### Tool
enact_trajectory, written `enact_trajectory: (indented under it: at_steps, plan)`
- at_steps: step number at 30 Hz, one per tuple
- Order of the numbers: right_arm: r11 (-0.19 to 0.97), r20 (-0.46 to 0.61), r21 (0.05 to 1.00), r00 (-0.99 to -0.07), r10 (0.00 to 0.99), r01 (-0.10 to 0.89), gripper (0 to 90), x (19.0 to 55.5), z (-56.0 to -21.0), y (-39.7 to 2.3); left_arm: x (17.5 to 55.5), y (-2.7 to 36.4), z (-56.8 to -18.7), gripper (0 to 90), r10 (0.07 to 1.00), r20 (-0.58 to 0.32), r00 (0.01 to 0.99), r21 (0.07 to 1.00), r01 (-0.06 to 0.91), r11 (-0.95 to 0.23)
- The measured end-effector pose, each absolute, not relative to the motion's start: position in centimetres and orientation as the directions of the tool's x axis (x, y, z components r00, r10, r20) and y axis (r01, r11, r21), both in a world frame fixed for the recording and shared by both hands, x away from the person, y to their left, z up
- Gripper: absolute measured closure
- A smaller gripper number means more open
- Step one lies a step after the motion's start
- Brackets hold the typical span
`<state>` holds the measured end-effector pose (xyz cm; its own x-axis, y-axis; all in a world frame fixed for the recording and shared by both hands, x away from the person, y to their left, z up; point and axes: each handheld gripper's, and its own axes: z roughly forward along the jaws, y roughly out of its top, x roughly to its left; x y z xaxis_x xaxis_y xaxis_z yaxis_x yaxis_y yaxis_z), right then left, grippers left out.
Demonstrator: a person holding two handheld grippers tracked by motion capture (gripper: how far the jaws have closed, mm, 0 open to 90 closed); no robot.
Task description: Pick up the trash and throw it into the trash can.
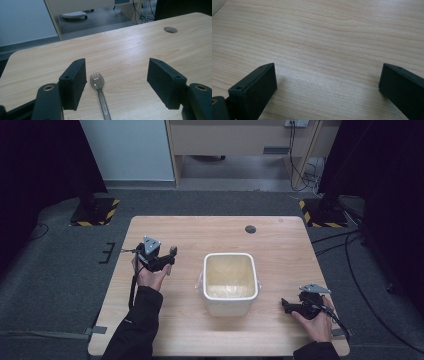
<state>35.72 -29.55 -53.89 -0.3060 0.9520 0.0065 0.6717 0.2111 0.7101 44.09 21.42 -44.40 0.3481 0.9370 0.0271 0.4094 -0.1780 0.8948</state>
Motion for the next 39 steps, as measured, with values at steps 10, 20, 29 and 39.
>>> enact_trajectory:
  at_steps: [10, 20, 29, 39]
  plan:
    - [0.211, 0.007, 0.71, -0.306, 0.952, 0.672, 1.6, 35.7, -53.9, -29.6, 46.1, 21.3, -46.7, 38.7, 0.943, 0.046, 0.331, 0.857, 0.472, -0.207]
    - [0.211, 0.007, 0.71, -0.306, 0.952, 0.672, 1.6, 35.7, -53.9, -29.6, 47.7, 21.0, -49.6, 44.8, 0.949, 0.063, 0.31, 0.819, 0.527, -0.226]
    - [0.211, 0.006, 0.71, -0.306, 0.952, 0.672, 1.6, 35.7, -53.9, -29.6, 49.1, 20.6, -52.2, 48.1, 0.95, 0.048, 0.31, 0.777, 0.586, -0.23]
    - [0.211, 0.007, 0.71, -0.306, 0.952, 0.672, 1.6, 35.7, -53.9, -29.6, 49.9, 20.6, -53.4, 56.2, 0.955, 0.026, 0.295, 0.748, 0.628, -0.215]
